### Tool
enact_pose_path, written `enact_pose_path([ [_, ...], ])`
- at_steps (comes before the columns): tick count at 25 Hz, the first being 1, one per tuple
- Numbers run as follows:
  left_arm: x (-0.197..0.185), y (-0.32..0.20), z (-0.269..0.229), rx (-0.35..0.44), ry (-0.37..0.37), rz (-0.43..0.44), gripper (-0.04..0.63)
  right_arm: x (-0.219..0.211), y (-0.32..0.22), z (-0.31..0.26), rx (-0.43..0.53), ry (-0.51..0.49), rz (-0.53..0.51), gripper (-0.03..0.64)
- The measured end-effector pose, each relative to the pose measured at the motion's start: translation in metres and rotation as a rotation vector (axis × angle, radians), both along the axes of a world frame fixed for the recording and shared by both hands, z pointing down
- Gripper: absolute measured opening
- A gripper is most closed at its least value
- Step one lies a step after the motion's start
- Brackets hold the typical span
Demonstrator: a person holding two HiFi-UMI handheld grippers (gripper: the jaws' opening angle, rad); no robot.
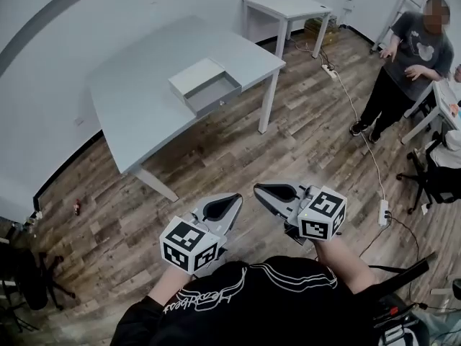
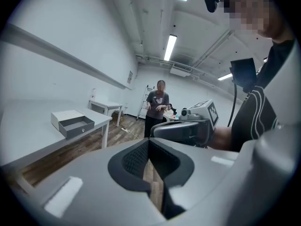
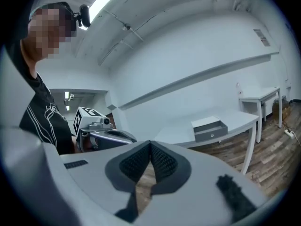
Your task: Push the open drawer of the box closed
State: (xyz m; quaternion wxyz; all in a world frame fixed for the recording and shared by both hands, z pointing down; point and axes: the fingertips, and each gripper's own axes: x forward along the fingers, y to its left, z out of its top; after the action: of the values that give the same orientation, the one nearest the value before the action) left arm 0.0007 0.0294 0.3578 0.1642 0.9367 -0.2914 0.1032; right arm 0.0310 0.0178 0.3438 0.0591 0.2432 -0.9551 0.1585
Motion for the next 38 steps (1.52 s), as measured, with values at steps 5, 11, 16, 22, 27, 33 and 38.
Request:
enact_pose_path([
  [5,-0.013,-0.090,0.016,-0.042,0.003,-0.036,0.008,-0.007,-0.086,0.005,0.019,-0.025,-0.009,0.009],
  [11,-0.022,-0.176,0.035,-0.067,0.014,-0.094,0.008,-0.016,-0.174,0.022,0.013,-0.021,-0.057,0.009],
  [16,-0.027,-0.225,0.052,-0.068,0.023,-0.136,0.008,-0.023,-0.230,0.047,0.036,0.042,-0.071,0.009],
  [22,-0.033,-0.276,0.070,-0.118,0.039,-0.137,0.008,-0.028,-0.297,0.088,-0.010,0.082,-0.025,0.011],
  [27,-0.057,-0.311,0.101,-0.164,0.003,-0.174,0.008,-0.029,-0.343,0.133,-0.039,0.171,0.023,0.012],
  [33,-0.077,-0.337,0.131,-0.237,-0.012,-0.187,0.007,-0.035,-0.391,0.184,-0.057,0.263,0.087,0.082],
  [38,-0.097,-0.342,0.148,-0.306,-0.032,-0.201,0.008,-0.042,-0.413,0.215,-0.059,0.320,0.129,0.103],
])
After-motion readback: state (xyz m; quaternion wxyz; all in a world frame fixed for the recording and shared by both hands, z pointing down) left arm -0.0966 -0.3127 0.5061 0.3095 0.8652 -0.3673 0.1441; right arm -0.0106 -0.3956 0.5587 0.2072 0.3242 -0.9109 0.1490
